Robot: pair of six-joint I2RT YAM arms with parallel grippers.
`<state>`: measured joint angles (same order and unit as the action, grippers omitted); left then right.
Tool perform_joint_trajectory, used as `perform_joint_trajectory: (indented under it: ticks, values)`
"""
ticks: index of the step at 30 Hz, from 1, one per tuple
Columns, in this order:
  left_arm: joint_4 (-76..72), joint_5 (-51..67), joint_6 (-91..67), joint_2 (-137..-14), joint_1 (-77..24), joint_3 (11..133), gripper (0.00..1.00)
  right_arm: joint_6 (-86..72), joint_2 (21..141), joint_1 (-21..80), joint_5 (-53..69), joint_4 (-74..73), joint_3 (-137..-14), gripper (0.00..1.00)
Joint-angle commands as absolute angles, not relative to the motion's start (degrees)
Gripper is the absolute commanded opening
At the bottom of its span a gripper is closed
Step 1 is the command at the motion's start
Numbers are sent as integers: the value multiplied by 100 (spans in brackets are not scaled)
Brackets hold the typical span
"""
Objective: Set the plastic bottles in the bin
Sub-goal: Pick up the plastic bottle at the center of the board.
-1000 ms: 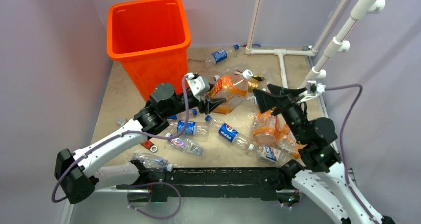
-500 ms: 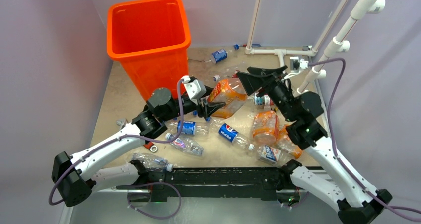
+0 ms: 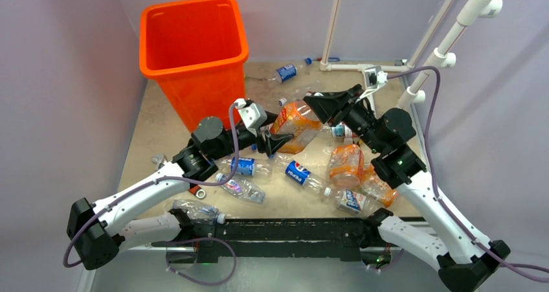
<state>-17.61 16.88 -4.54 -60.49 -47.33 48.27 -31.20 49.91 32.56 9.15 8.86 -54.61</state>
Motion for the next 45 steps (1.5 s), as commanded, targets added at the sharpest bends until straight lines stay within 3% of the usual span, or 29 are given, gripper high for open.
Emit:
perform_joint_trajectory:
  ticks: [1,3,6,14,18,23,33,45]
  values:
    - [-1937,1737,-785,-6000,-4738,5075,79,-2838,5020,3284,1495,732,-5861,0]
    - [-1531,1616,-916,-6038,-4750,5329,95,-2687,4995,3283,1415,660,-5974,0]
    - [-795,1124,-895,-5957,-4764,5730,99,-2390,4981,3282,1184,609,-6283,0]
    - [734,-1064,-992,-4545,-4764,5840,99,-2494,5138,3284,1078,2357,-6474,0]
    - [779,-1032,-1059,-3854,-4768,5280,99,-2762,5667,3280,973,3473,-6745,0]
    - [922,-1159,-1525,-3869,-4765,4856,99,-2870,6572,3301,899,4492,-7476,0]
    - [932,-771,-1912,-4074,-4764,4420,96,-1997,8547,3965,913,4718,-9488,0]
    - [1039,-1247,-1742,-2868,-4773,3985,96,-799,10615,4719,-477,4862,-11191,0]
